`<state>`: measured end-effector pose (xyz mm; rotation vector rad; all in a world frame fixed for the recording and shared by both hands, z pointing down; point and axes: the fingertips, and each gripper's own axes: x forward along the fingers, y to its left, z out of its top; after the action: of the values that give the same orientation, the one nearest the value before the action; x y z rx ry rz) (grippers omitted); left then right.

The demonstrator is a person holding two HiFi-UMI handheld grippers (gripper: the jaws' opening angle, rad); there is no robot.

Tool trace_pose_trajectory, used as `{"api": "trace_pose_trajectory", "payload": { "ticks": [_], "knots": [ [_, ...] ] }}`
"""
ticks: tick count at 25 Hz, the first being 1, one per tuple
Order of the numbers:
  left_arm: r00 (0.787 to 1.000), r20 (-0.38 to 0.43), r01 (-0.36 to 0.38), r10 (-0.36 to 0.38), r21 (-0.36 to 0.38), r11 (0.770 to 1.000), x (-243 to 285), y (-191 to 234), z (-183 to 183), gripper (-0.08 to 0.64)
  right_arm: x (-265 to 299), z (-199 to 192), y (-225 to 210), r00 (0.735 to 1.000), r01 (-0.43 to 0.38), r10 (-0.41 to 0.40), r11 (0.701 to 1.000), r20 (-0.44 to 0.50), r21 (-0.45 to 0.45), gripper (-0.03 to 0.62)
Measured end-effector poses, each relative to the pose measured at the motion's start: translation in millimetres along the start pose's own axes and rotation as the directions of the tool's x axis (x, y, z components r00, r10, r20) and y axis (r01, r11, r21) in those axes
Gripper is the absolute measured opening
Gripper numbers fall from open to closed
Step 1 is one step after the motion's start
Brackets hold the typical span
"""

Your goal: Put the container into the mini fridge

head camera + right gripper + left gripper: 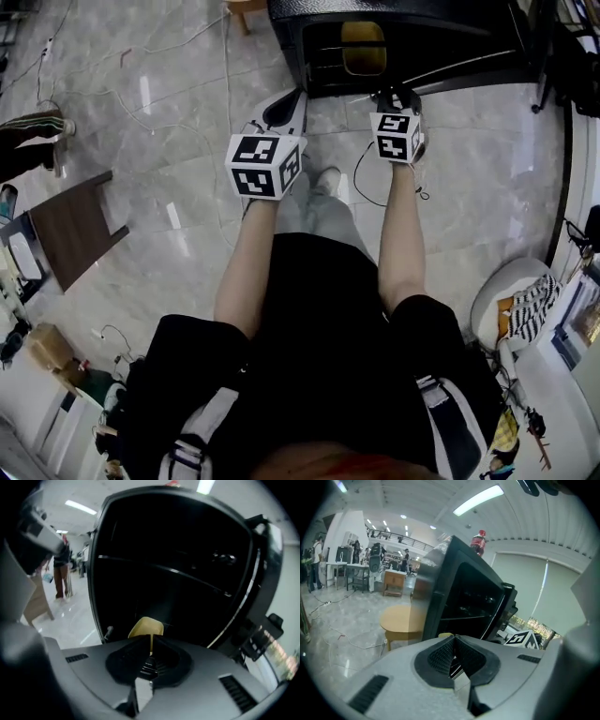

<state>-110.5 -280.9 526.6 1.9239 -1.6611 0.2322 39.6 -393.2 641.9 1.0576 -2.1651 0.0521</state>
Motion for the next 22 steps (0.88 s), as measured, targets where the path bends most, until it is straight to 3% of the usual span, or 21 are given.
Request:
{"api": "trace_pose_trajectory", "payload": {
  "ticks": [2, 5, 9, 18, 22],
  "knots": [
    [0.999, 0.025, 0.042, -0.043, 0.026, 0.999, 8, -21, 9, 0.006, -30, 11, -9, 0.998, 0.015, -0.023, 0.987, 0.052, 0.157, 0.017],
    [0.994, 0.058, 0.091, -0.095, 0.062, 0.994, 14, -53, 21, 0.006, -74, 34, -24, 0.986, 0.001, -0.053, 0.949, 0.155, 0.314, 0.014],
    [0.977, 0.133, 0.152, -0.167, 0.113, 0.982, 14, -97, 55, 0.006, -134, 71, -61, 0.945, 0.007, -0.163, 0.878, 0.283, 0.479, 0.012],
    [0.893, 0.332, 0.229, -0.305, 0.25, 0.941, -23, -198, 139, 0.006, -260, 131, -138, 0.806, -0.088, -0.278, 0.817, 0.523, 0.57, 0.011],
    [0.859, 0.387, 0.231, -0.335, 0.29, 0.929, -43, -219, 161, 0.006, -283, 145, -145, 0.798, -0.035, -0.288, 0.855, 0.53, 0.517, 0.011]
  ]
}}
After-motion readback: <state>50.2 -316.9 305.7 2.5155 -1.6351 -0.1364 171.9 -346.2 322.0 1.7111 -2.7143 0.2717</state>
